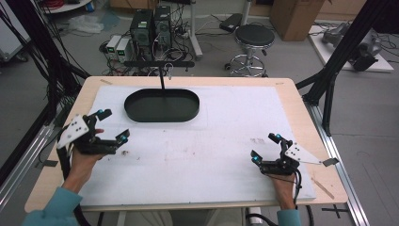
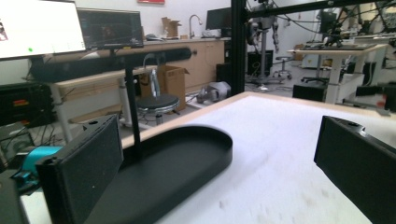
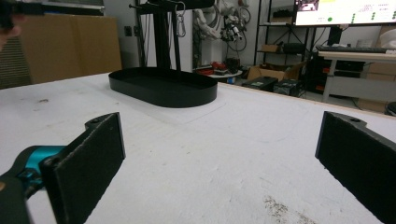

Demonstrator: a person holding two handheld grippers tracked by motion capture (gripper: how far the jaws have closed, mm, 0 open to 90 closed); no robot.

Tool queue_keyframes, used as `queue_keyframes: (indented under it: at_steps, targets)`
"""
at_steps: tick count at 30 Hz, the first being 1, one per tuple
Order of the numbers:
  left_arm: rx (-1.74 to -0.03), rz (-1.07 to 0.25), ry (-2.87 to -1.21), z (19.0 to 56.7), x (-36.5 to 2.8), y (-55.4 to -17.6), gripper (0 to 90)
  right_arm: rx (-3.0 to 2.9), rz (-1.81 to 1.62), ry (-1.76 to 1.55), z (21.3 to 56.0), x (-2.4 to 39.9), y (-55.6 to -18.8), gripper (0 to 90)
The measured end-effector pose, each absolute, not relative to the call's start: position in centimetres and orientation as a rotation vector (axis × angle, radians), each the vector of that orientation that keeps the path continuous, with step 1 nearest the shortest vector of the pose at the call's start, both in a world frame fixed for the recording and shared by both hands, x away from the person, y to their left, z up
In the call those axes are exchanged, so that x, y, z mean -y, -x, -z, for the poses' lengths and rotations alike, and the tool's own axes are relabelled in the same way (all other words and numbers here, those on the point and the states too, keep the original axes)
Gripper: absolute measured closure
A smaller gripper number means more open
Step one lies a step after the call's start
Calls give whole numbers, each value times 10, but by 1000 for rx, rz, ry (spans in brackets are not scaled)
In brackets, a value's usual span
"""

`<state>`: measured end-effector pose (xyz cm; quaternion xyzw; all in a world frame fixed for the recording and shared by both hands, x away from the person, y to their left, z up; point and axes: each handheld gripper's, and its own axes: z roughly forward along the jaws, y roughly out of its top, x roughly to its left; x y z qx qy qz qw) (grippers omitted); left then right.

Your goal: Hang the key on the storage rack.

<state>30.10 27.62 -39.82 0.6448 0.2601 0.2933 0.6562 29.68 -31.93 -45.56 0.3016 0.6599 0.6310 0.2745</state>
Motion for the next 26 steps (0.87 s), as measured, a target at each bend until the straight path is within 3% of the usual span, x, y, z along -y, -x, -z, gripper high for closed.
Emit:
queue_keyframes:
  at_steps: [7,26]
  targets:
    - [-652,-661,-1426,439,-289,-279,17,-1779,-1693,-812,456,319,-296,8]
    - [-648,-706,-1414,459,-291,-271,17,-1783,-1674,-801,456,317,-296,8]
